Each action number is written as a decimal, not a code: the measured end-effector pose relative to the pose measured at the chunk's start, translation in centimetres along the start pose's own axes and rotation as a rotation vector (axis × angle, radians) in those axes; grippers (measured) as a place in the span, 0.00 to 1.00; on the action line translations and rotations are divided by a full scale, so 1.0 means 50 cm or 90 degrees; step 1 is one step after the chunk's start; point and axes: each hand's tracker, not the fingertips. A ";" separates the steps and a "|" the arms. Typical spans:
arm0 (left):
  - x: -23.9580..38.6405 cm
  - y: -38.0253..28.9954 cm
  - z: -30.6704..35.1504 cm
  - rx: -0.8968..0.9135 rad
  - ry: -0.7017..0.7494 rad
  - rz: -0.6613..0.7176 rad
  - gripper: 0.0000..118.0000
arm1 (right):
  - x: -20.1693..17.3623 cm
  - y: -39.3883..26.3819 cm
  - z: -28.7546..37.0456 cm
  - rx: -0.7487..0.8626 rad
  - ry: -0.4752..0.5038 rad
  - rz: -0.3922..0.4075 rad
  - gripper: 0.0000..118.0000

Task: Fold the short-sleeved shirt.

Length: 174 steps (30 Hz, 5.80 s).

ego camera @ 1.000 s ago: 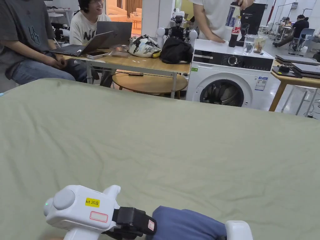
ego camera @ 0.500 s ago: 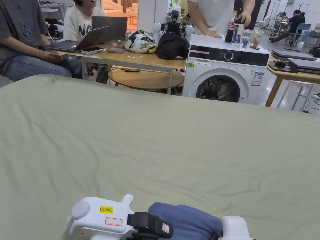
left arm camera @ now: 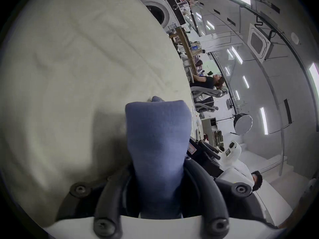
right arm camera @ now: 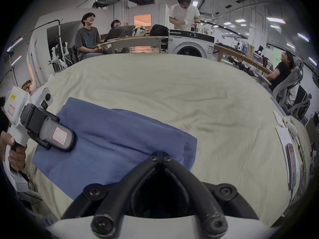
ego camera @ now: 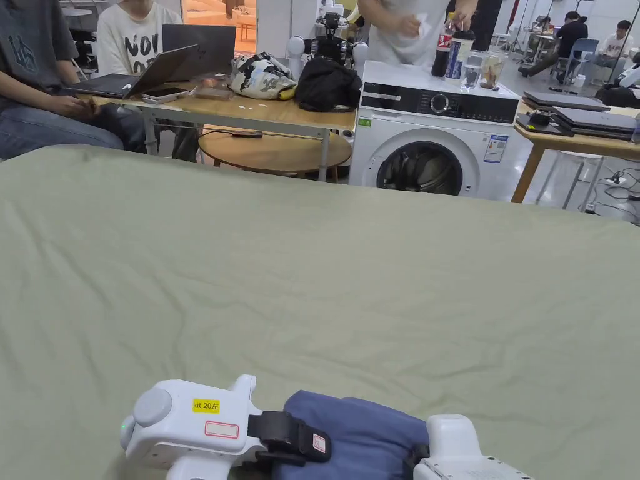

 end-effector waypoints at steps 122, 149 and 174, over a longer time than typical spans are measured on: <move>0.311 0.028 0.096 0.608 0.530 -0.507 0.00 | 0.023 0.226 0.060 0.377 -0.088 -0.079 0.00; 0.284 0.030 0.106 0.584 0.512 -0.452 0.19 | 0.022 0.218 0.053 0.379 -0.108 -0.066 0.02; 0.281 0.018 0.135 0.663 0.454 -0.490 0.70 | 0.019 0.231 0.055 0.387 -0.127 -0.056 0.65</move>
